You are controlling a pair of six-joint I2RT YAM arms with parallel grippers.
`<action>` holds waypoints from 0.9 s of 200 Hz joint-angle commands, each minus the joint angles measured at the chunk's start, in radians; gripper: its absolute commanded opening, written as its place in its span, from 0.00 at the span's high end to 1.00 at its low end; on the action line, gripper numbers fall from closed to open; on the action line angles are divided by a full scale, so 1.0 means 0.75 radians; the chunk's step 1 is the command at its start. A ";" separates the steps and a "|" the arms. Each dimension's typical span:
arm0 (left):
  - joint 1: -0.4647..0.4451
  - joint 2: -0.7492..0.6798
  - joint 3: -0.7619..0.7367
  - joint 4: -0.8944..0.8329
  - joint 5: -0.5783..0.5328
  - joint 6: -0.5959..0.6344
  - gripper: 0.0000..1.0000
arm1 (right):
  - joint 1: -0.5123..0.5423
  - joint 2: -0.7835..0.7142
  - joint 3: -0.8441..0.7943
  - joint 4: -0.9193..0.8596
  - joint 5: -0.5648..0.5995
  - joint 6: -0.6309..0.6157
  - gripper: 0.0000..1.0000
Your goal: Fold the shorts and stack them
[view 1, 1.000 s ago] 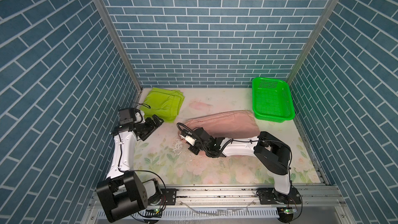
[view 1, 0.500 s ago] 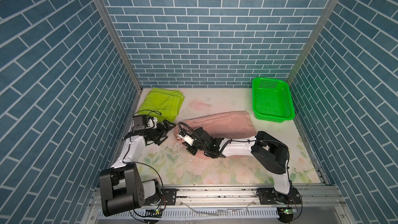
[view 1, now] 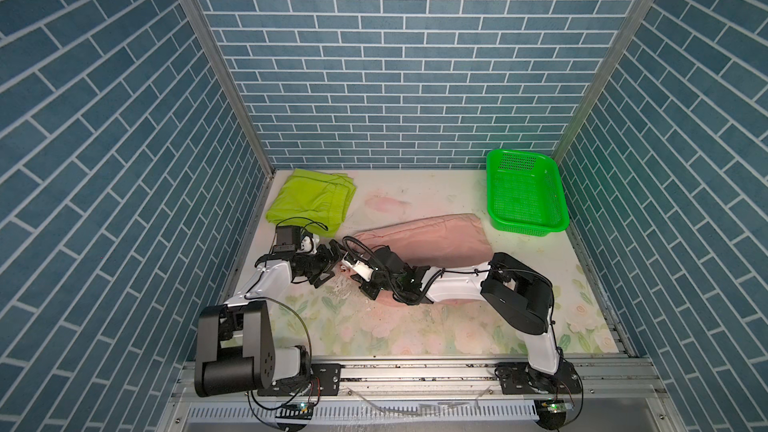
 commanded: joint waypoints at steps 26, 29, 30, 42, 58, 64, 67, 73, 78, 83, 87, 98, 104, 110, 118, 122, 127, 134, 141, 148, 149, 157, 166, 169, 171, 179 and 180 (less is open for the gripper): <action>-0.058 0.044 -0.025 0.116 -0.043 -0.012 0.00 | 0.002 0.007 0.055 0.072 -0.020 0.001 1.00; -0.061 0.048 -0.029 0.127 -0.049 -0.015 0.00 | 0.002 0.007 0.055 0.074 -0.020 0.003 1.00; -0.063 0.050 -0.032 0.131 -0.050 -0.017 0.00 | 0.002 0.006 0.055 0.074 -0.020 0.003 1.00; -0.073 0.075 -0.050 0.194 -0.043 -0.039 0.00 | 0.002 0.010 0.057 0.075 -0.019 0.001 1.00; -0.087 0.112 -0.045 0.232 -0.038 -0.046 0.02 | 0.003 0.014 0.065 0.073 -0.020 -0.004 1.00; -0.091 0.121 -0.039 0.239 -0.039 -0.045 0.05 | 0.002 0.015 0.068 0.071 -0.020 -0.005 1.00; -0.095 0.124 -0.037 0.242 -0.041 -0.044 0.07 | 0.002 0.015 0.069 0.072 -0.048 -0.005 1.00; -0.102 0.128 -0.034 0.248 -0.043 -0.042 0.12 | 0.003 0.015 0.068 0.070 -0.062 -0.005 1.00; -0.106 0.132 -0.029 0.251 -0.046 -0.039 0.22 | 0.002 0.012 0.067 0.071 -0.063 -0.003 1.00; -0.110 0.133 -0.023 0.252 -0.049 -0.038 0.33 | 0.003 0.011 0.067 0.070 -0.066 -0.001 0.99; -0.111 0.135 -0.020 0.249 -0.050 -0.034 0.40 | 0.002 0.009 0.067 0.069 -0.067 0.001 0.85; -0.113 0.132 -0.017 0.247 -0.060 -0.030 0.65 | 0.002 -0.004 0.064 0.066 -0.069 0.020 0.56; -0.113 0.127 -0.011 0.235 -0.070 -0.020 0.76 | 0.001 -0.018 0.054 0.072 -0.068 0.030 0.48; -0.113 0.122 -0.001 0.216 -0.081 -0.008 0.87 | 0.000 -0.041 0.037 0.078 -0.066 0.043 0.42; -0.113 0.116 0.012 0.184 -0.092 0.007 0.97 | -0.006 -0.086 0.009 0.075 -0.069 0.064 0.39; -0.113 0.112 0.020 0.170 -0.097 0.017 1.00 | -0.008 -0.116 -0.010 0.072 -0.068 0.077 0.38; -0.113 0.107 0.027 0.153 -0.102 0.026 1.00 | -0.013 -0.159 -0.039 0.068 -0.071 0.094 0.38; -0.113 0.097 0.035 0.135 -0.108 0.034 1.00 | -0.023 -0.231 -0.091 0.064 -0.071 0.120 0.38; -0.113 0.087 0.038 0.108 -0.116 0.047 1.00 | -0.032 -0.310 -0.146 0.036 -0.067 0.147 0.39; -0.113 0.073 0.038 0.078 -0.126 0.059 1.00 | -0.047 -0.391 -0.196 -0.022 -0.067 0.172 0.40; -0.113 0.072 0.053 0.073 -0.127 0.063 1.00 | -0.050 -0.403 -0.202 -0.033 -0.066 0.175 0.40; -0.113 0.060 0.088 0.032 -0.137 0.081 1.00 | -0.072 -0.494 -0.252 -0.136 -0.063 0.206 0.44; -0.113 0.045 0.120 -0.022 -0.150 0.108 1.00 | -0.104 -0.583 -0.301 -0.270 -0.065 0.243 0.51; -0.113 0.041 0.132 -0.045 -0.155 0.117 1.00 | -0.115 -0.612 -0.319 -0.322 -0.067 0.253 0.53; -0.113 0.037 0.138 -0.059 -0.158 0.122 1.00 | -0.120 -0.629 -0.330 -0.351 -0.067 0.260 0.55; -0.114 0.023 0.173 -0.116 -0.172 0.149 1.00 | -0.138 -0.703 -0.380 -0.459 -0.052 0.282 0.62; -0.113 0.021 0.178 -0.124 -0.174 0.152 1.00 | -0.141 -0.712 -0.387 -0.470 -0.049 0.285 0.62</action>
